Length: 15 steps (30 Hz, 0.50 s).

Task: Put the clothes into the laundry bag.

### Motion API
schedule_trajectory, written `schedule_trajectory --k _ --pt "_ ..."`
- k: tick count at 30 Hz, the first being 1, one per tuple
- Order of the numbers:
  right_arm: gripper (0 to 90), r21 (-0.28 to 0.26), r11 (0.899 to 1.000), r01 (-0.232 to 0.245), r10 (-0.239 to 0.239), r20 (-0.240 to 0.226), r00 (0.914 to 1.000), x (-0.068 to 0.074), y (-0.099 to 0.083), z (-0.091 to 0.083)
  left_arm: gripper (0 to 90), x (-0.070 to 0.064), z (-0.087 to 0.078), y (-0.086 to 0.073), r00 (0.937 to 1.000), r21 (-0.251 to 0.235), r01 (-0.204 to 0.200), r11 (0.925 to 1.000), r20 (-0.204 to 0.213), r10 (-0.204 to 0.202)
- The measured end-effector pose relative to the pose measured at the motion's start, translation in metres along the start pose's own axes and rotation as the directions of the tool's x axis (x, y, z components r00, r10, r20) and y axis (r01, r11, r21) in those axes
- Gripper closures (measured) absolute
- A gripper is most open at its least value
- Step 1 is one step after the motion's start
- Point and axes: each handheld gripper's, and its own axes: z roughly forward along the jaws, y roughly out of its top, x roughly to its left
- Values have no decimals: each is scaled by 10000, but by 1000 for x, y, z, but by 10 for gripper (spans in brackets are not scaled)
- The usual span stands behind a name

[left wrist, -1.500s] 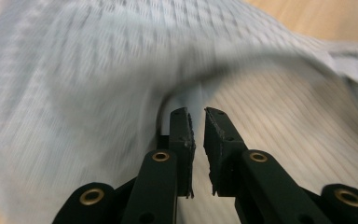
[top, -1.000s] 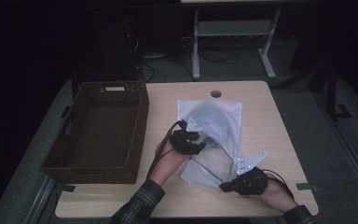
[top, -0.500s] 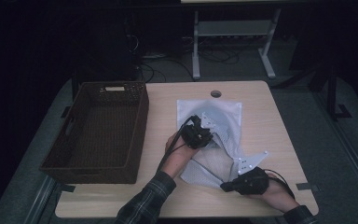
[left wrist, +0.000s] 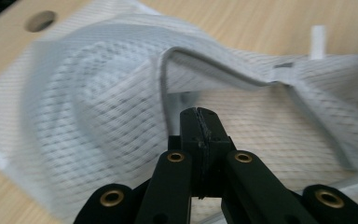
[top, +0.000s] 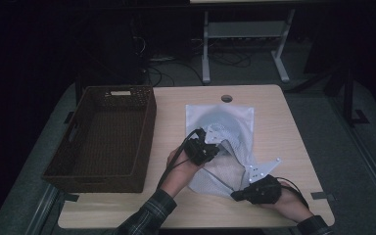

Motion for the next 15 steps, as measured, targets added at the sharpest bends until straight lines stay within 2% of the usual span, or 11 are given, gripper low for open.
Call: schedule_trajectory --k 1,4,7,9,10,13,15 --pt "900 7 10000 10 -10 7 10000 0 0 0 775 1 2 0 10000 -7 42 10000 -37 -42" --pt "900 -10 10000 2 -2 21 10000 1 1 0 688 4 9 4 9995 -122 305 9995 -111 -306" --pt "900 -30 10000 -30 30 1 10000 1 0 0 629 9 22 8 9988 78 449 9990 -202 -447" --pt "900 -52 10000 -2 2 -5 10000 0 0 0 623 12 31 9 9979 160 561 9983 -326 -555" --pt "900 -59 10000 3 -3 -10 10000 0 0 0 654 14 34 10 9976 170 629 9979 -287 -624" --pt "900 -96 10000 -22 22 -17 10000 0 -1 -2 847 19 40 12 9969 218 765 9968 -199 -760" --pt "900 -134 9999 -68 68 -2 10000 -1 -2 -3 892 20 39 11 9960 162 893 9959 -22 -893"
